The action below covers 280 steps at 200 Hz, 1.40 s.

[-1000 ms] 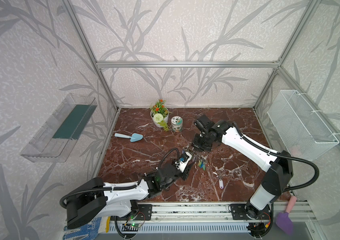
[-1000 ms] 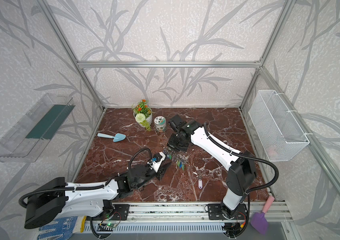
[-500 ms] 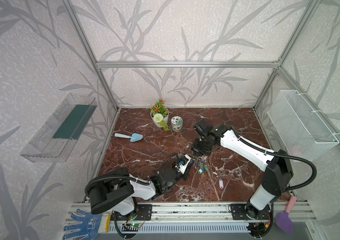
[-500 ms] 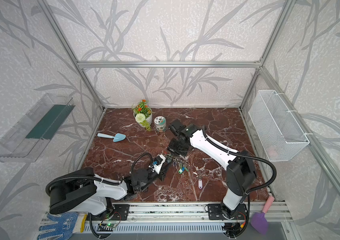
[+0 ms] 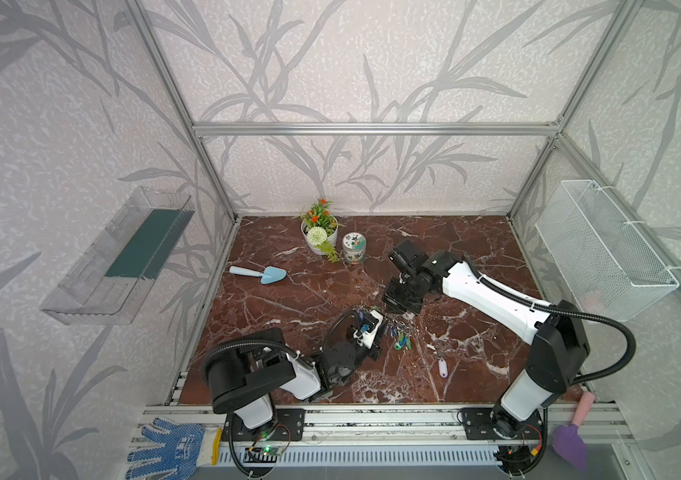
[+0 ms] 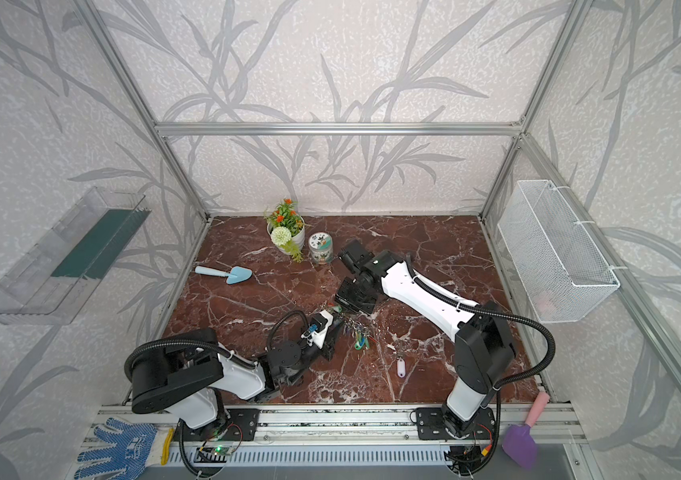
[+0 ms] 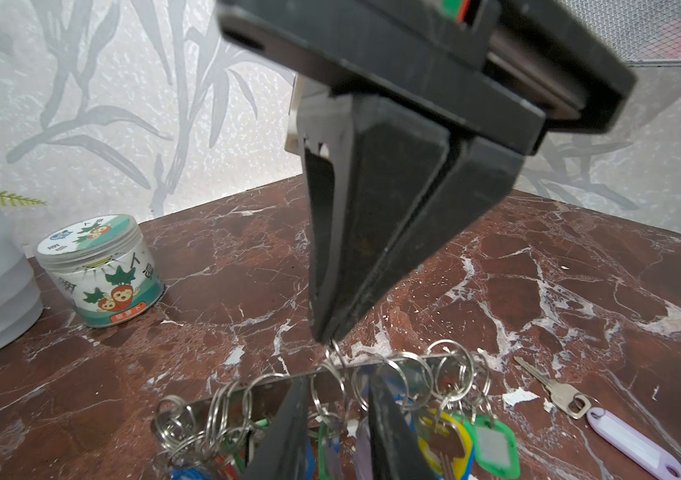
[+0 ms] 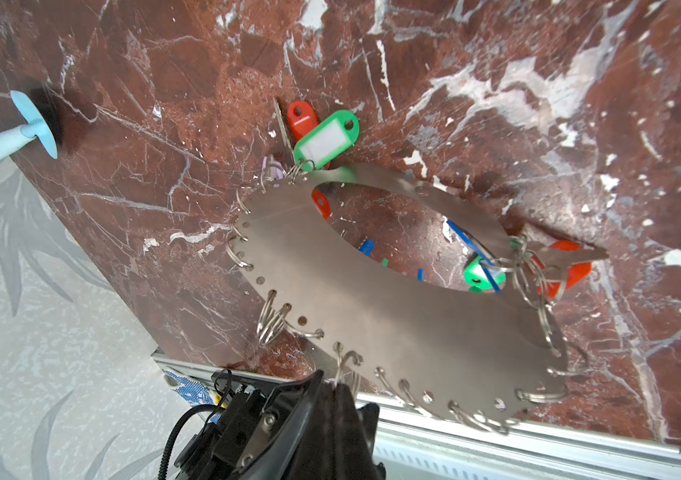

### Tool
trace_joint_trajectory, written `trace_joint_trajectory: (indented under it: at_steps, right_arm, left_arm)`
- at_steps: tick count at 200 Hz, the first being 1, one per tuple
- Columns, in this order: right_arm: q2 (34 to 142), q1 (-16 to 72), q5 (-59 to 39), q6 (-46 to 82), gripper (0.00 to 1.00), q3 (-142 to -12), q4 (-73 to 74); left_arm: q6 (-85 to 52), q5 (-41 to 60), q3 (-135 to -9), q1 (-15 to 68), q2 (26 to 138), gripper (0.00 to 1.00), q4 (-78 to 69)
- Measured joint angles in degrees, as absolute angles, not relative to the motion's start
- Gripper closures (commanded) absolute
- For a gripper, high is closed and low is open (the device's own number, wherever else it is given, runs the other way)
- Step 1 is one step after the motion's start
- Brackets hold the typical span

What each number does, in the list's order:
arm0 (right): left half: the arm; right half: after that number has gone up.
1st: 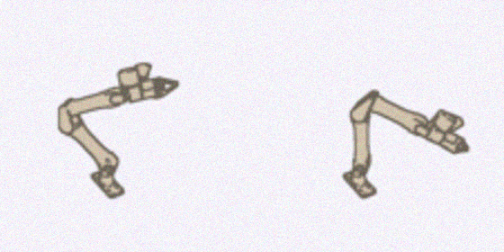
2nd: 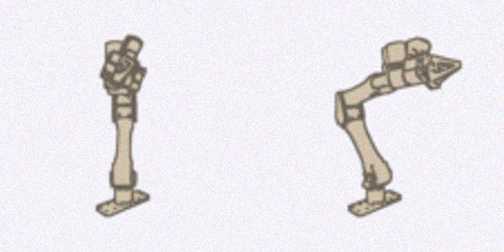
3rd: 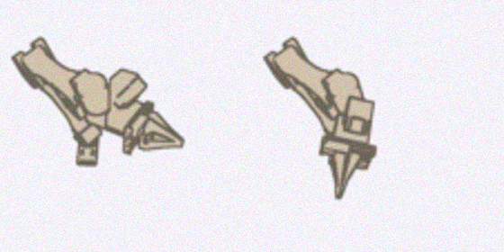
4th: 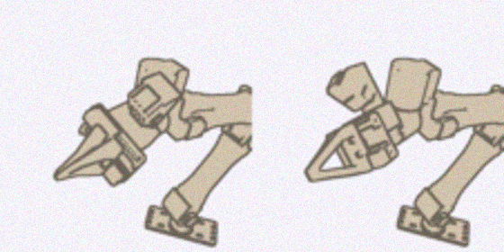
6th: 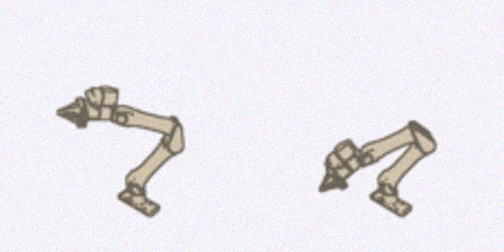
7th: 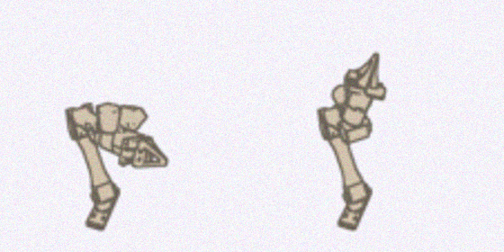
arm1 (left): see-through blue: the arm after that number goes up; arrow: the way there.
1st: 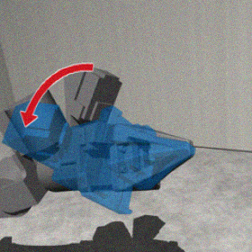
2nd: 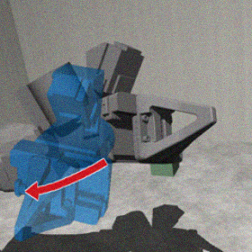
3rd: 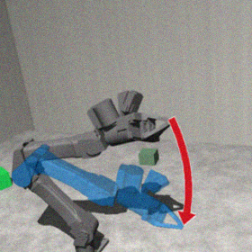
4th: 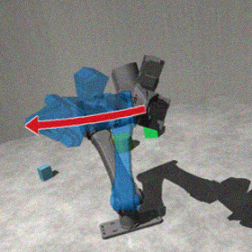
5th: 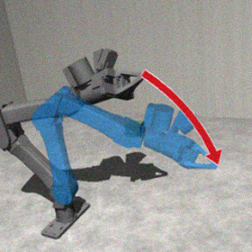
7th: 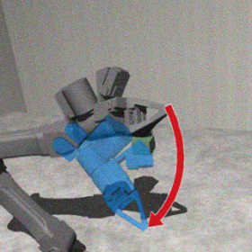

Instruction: Put the keys on the keyring

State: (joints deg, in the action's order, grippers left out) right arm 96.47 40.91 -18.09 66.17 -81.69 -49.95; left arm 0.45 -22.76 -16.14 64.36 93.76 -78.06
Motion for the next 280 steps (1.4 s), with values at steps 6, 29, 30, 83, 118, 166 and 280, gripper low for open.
trace_joint_trajectory:
  at_steps: [6, 29, 30, 83, 118, 166, 280]
  right_arm:
    - [96.4, 40.9, -18.1, 66.2, 1.0, -81.6, -49.8]
    - [96.4, 40.9, -18.2, 66.2, 1.0, -81.5, -49.5]
    - [96.4, 40.9, -18.2, 66.2, 1.0, -81.5, -49.5]
    - [95.9, 40.9, -18.5, 66.2, 1.0, -80.7, -49.0]
    - [95.7, 40.9, -18.5, 66.2, 1.0, -80.6, -48.6]
    - [95.4, 40.8, -18.6, 66.2, 1.0, -80.1, -47.8]
    - [95.0, 40.6, -19.1, 66.2, 1.0, -79.2, -46.4]
  left_arm:
    - [0.5, -23.0, -16.2, 64.4, 93.8, 0.75, -78.2]
    - [0.6, -24.2, -16.7, 64.5, 94.5, 0.77, -78.5]
    - [0.6, -24.3, -16.7, 64.5, 94.5, 0.77, -78.5]
    - [0.6, -26.3, -17.7, 64.8, 95.9, 0.79, -78.8]
    - [0.6, -27.1, -18.1, 64.8, 96.6, 0.79, -79.1]
    - [0.6, -28.0, -18.5, 64.9, 97.2, 0.79, -79.2]
    - [0.5, -30.0, -19.4, 65.0, 98.3, 0.82, -79.3]
